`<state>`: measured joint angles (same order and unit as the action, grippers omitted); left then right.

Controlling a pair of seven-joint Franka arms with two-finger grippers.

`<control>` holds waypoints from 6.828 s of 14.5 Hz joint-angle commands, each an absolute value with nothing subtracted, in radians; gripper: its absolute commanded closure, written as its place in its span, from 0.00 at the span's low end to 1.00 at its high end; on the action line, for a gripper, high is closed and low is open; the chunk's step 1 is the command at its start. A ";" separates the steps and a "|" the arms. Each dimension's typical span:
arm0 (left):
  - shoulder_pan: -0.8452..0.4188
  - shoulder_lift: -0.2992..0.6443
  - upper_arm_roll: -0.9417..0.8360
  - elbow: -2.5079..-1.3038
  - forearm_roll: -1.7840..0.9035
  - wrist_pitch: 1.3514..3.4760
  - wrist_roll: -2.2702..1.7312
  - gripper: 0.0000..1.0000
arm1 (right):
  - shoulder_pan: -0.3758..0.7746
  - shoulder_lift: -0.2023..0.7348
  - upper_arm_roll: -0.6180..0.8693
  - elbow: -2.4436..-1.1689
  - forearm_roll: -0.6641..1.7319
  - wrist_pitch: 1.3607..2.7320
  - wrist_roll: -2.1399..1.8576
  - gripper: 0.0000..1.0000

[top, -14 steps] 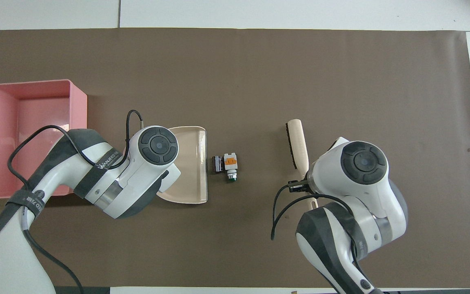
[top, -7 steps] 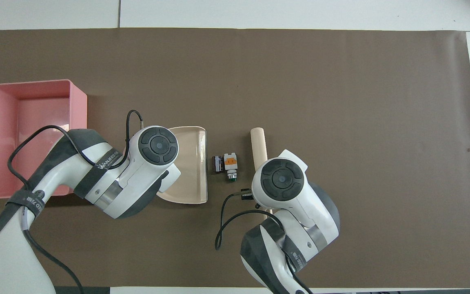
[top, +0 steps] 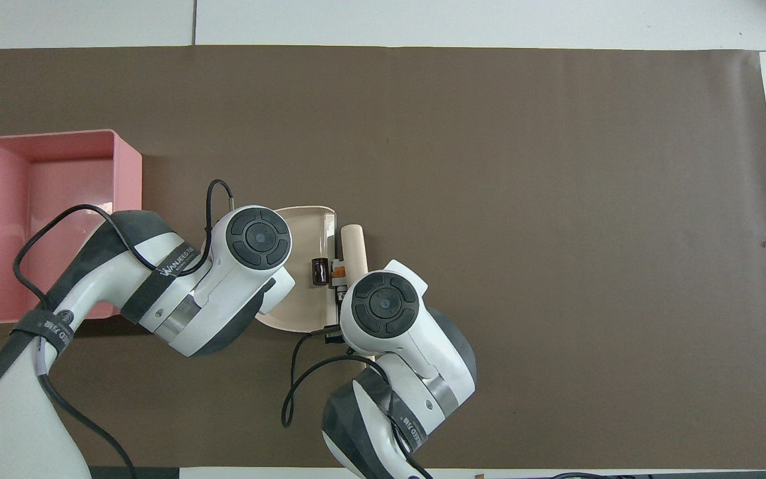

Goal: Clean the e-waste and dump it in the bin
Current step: 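Sweep the electronic parts into the dustpan with the brush in the right gripper, then lift the dustpan over the pink bin while the right gripper returns the brush, then tip the dustpan with the left gripper to dump parts into the bin, then carry the empty dustpan back onto the table with the left gripper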

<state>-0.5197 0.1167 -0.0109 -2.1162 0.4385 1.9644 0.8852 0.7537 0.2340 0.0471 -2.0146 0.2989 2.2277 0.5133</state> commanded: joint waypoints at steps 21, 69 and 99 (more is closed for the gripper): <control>-0.258 -0.077 0.012 -2.180 0.123 2.126 1.248 1.00 | 0.174 -0.070 0.075 -2.028 0.074 1.689 0.290 1.00; -0.046 -0.061 0.038 -2.020 1.348 1.801 1.235 1.00 | -0.273 -0.067 0.094 -1.601 -0.020 1.431 0.121 0.00; -0.612 0.195 0.028 -2.025 0.417 1.959 0.819 0.52 | -0.037 -0.075 -0.003 -1.597 -0.041 1.456 0.115 0.00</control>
